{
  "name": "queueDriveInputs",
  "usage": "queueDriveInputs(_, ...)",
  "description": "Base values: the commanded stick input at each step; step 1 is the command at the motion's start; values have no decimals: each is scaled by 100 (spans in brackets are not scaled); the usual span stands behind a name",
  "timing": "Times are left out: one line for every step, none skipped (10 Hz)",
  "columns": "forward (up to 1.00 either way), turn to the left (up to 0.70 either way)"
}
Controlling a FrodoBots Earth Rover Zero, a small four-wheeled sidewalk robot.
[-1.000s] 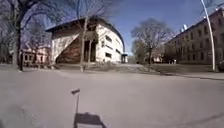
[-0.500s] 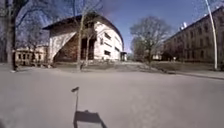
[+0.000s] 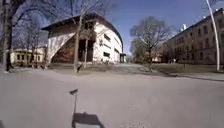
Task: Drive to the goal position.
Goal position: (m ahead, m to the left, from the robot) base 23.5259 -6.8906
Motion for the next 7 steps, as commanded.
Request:
queueDriveInputs(100,0)
queueDriveInputs(100,0)
queueDriveInputs(100,0)
queueDriveInputs(100,0)
queueDriveInputs(100,0)
queueDriveInputs(100,0)
queueDriveInputs(100,0)
